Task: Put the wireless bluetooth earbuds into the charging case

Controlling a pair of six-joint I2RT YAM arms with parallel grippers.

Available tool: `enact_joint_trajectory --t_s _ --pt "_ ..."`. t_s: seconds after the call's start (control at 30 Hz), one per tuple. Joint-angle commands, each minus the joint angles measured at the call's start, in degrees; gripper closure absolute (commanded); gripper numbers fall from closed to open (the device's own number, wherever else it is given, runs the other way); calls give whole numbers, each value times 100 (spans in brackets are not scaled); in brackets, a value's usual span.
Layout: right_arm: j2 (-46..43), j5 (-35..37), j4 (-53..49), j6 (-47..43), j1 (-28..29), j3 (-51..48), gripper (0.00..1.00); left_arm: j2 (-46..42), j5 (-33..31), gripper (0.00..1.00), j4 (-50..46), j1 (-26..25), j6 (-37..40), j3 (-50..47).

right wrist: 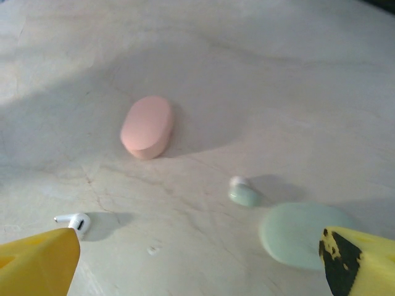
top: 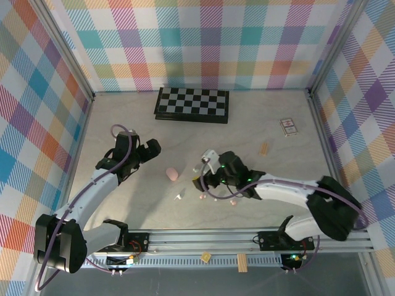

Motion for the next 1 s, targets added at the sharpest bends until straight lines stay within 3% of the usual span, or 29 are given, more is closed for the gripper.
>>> enact_joint_trajectory --t_s 0.0,0.2,0.5,0.73,0.97 --pt "609 440 548 254 348 530 1 35 321 0 -102 119 -339 28" --pt "1855 781 651 255 846 1339 1 -31 244 0 -271 274 -198 9" --pt "3046 856 268 328 886 2286 1 -362 89 0 -619 334 142 62" --pt "3560 916 186 328 882 2627 12 -537 102 0 -642 334 169 -34" --pt "3725 944 150 289 874 2745 37 -569 121 0 -667 332 205 -66"
